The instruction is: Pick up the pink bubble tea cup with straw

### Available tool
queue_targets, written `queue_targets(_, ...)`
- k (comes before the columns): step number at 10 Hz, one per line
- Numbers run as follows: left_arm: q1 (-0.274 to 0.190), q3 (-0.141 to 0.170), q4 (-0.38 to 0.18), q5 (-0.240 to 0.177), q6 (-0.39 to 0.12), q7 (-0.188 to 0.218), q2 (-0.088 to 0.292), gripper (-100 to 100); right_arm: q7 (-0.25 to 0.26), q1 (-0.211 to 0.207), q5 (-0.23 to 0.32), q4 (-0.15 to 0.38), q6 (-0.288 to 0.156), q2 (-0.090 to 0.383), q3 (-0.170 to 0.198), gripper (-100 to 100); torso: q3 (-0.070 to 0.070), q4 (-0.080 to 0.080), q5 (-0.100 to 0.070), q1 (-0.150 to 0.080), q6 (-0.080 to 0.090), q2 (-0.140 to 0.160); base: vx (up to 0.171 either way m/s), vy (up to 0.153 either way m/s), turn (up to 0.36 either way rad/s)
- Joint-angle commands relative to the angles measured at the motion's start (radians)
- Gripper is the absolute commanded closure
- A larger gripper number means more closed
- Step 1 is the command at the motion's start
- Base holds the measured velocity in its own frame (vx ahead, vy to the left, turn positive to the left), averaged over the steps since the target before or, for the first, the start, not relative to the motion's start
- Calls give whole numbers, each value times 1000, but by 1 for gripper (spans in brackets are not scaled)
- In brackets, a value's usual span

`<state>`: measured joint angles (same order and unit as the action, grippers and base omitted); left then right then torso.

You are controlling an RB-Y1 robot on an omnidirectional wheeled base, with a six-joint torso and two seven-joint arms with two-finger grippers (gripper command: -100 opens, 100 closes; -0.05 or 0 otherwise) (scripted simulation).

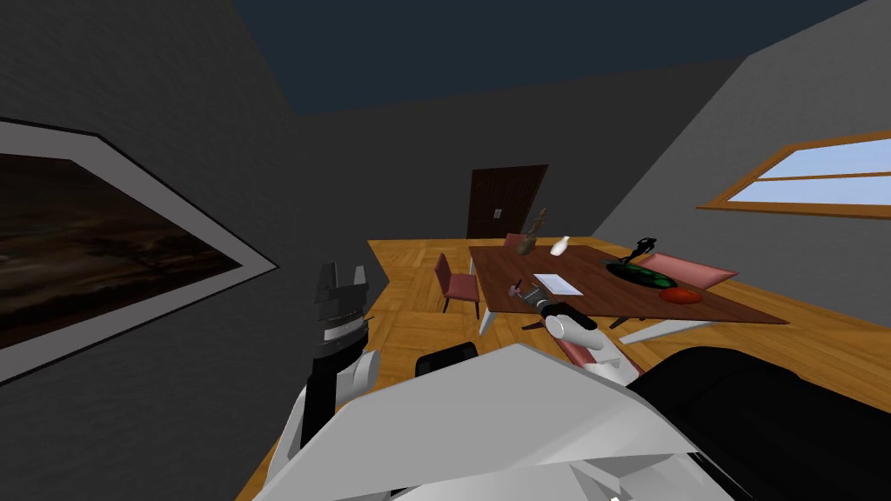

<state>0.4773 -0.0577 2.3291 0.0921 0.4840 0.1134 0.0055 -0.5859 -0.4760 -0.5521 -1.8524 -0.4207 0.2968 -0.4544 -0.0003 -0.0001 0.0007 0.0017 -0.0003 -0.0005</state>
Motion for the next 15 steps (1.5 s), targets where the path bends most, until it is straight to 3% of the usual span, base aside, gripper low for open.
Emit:
queue_targets(1,0,0,0,0,0,0,0,0,-46,1,-34,35,-50,14,-18,-100,0,0,0,0,0,0,-6,29,-33)
queue_targets(2,0,0,0,0,0,0,0,0,-75,5,-58,63,-86,22,-32,-100,0,0,0,0,0,0,-1,46,-47)
queue_targets(3,0,0,0,0,0,0,0,0,-83,5,-58,65,-93,22,-32,-100,0,0,0,0,0,0,-2,38,-32)
queue_targets(5,0,0,0,0,0,0,0,0,-150,16,-100,122,-166,36,-53,-100,0,0,0,0,0,0,-1,35,-40)
queue_targets(6,0,0,0,0,0,0,0,0,-156,16,-100,122,-172,36,-53,-100,0,0,0,0,0,0,2,24,-23)
queue_targets(11,0,0,0,0,0,0,0,0,-288,42,-168,225,-306,58,-80,-100,0,0,-1,-2,0,-1,9,8,-28)
queue_targets(12,0,0,0,0,0,0,0,0,-292,42,-168,225,-310,58,-80,-100,-1,0,-1,-3,0,-1,17,-5,-14)
queue_targets(15,0,0,0,0,0,0,0,0,-381,65,-210,287,-395,72,-95,-100,-1,0,-1,-3,0,-2,38,-15,-22)
